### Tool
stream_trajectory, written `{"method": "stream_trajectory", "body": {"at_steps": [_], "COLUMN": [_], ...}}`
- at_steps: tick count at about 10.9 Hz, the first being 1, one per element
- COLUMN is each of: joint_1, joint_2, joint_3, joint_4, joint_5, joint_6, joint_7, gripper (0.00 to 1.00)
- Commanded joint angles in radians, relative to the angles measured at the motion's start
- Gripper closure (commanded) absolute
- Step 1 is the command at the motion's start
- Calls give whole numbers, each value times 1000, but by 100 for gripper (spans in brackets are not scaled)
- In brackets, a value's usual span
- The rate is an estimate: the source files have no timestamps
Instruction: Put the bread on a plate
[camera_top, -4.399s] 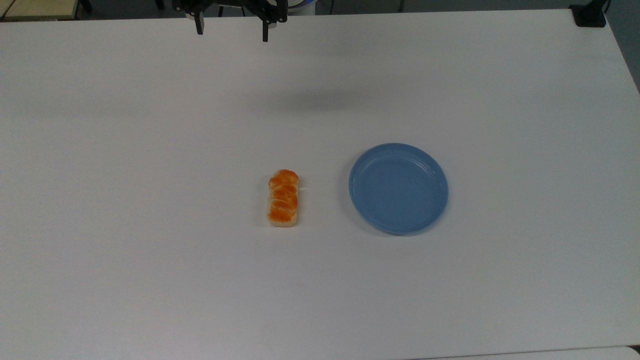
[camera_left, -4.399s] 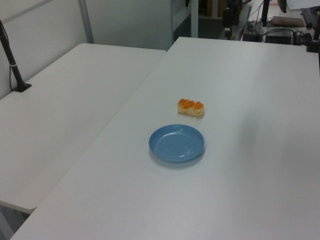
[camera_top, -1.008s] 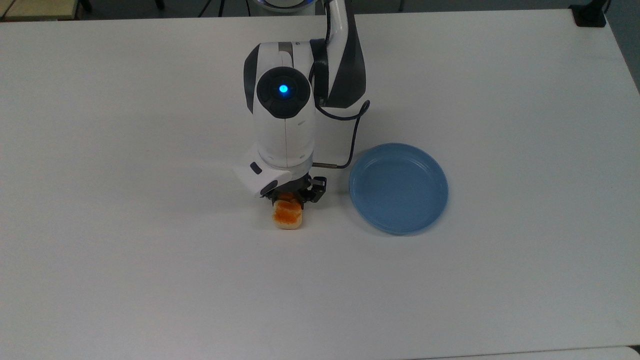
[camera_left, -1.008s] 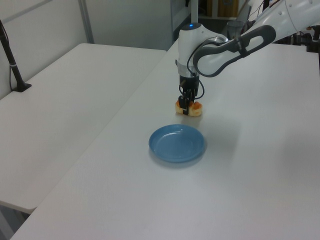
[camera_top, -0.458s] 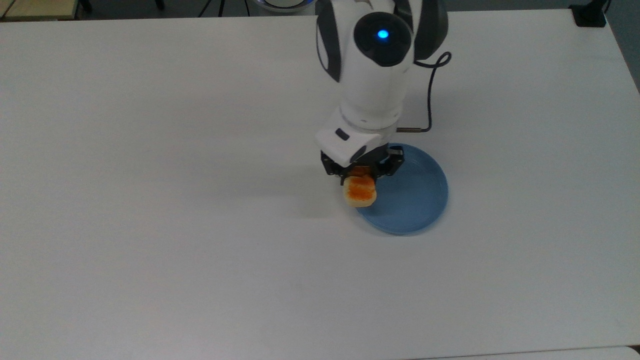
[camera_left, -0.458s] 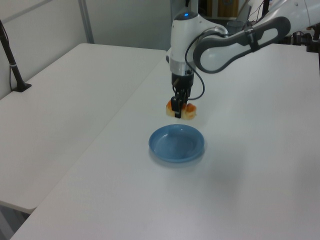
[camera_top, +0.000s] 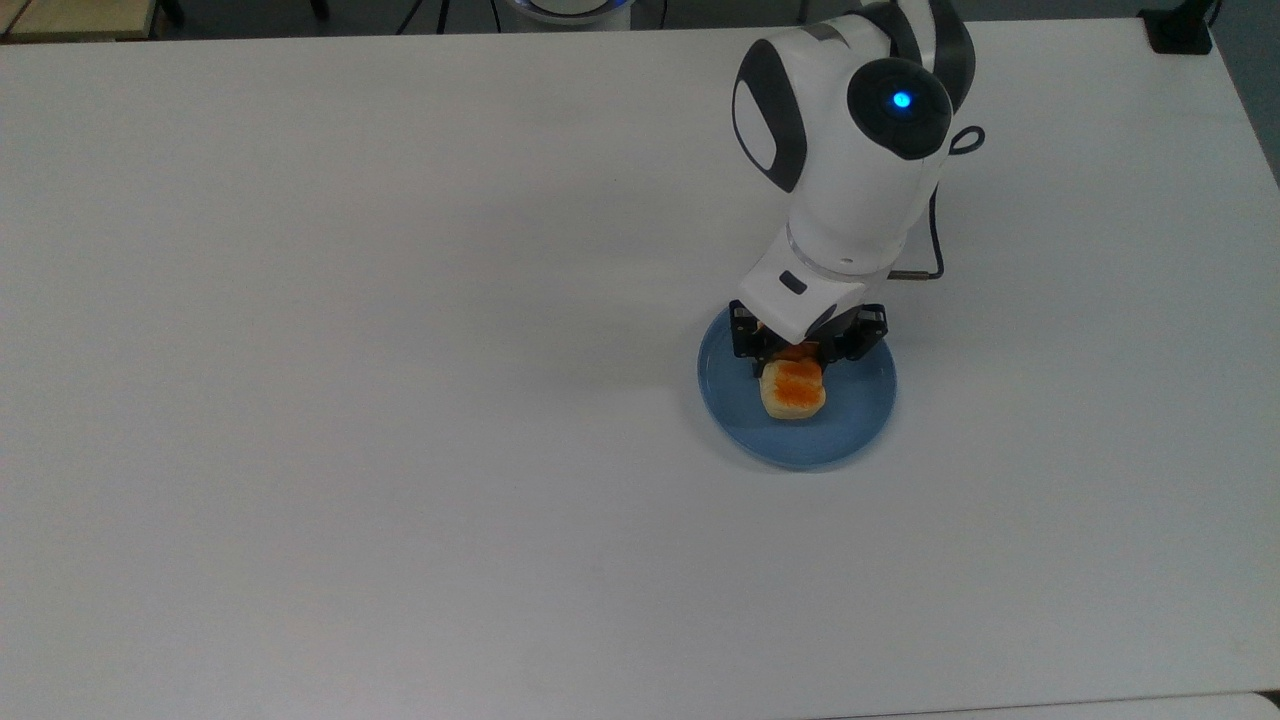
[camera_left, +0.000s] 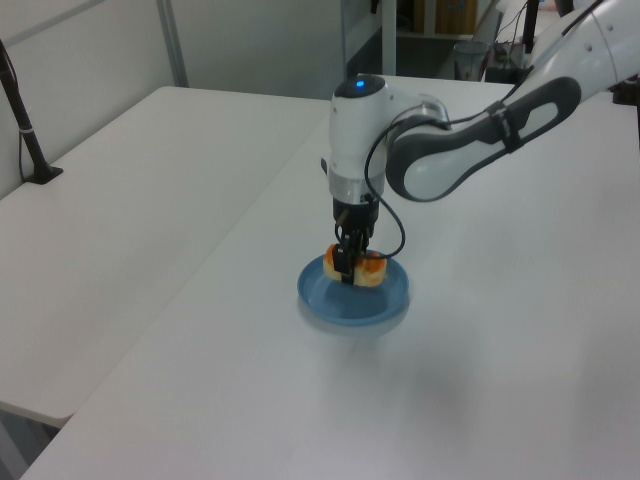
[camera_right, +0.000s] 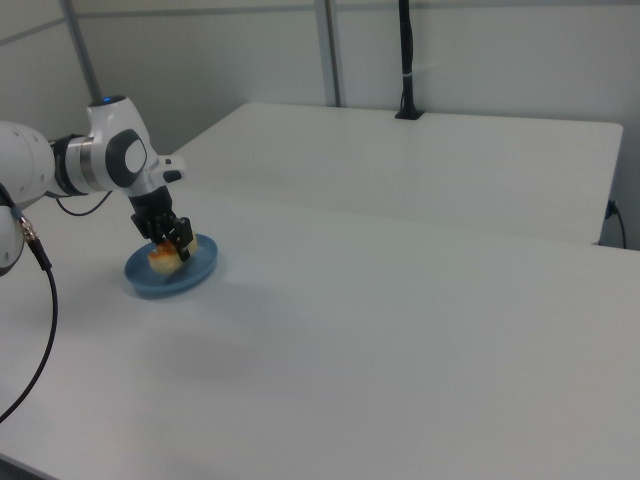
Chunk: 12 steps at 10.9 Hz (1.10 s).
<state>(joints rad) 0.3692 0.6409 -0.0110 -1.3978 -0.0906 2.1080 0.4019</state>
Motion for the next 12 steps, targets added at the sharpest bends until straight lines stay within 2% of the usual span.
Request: {"method": "stream_trajectory", "body": {"at_steps": [1,2,3,5,7,8,10,12], "joint_1": [8,8,8,1,-44,-93,-185,-272], "joint_2": [13,13,11,-24,-126,-192,-309,-450], "joint_3": [-14,-14,-14,-17,-24,-23,-23,-21], "joint_4": [14,11,10,9,2,-3,-4,-35], "joint_5": [-18,-18,-20,-20,-34,-49,-37,-34], "joint_6": [21,21,20,4,-110,-190,-387,-492], "joint_7": [28,28,23,21,12,-52,-240,-333], "gripper": [28,3,0,0,0,0,0,0]}}
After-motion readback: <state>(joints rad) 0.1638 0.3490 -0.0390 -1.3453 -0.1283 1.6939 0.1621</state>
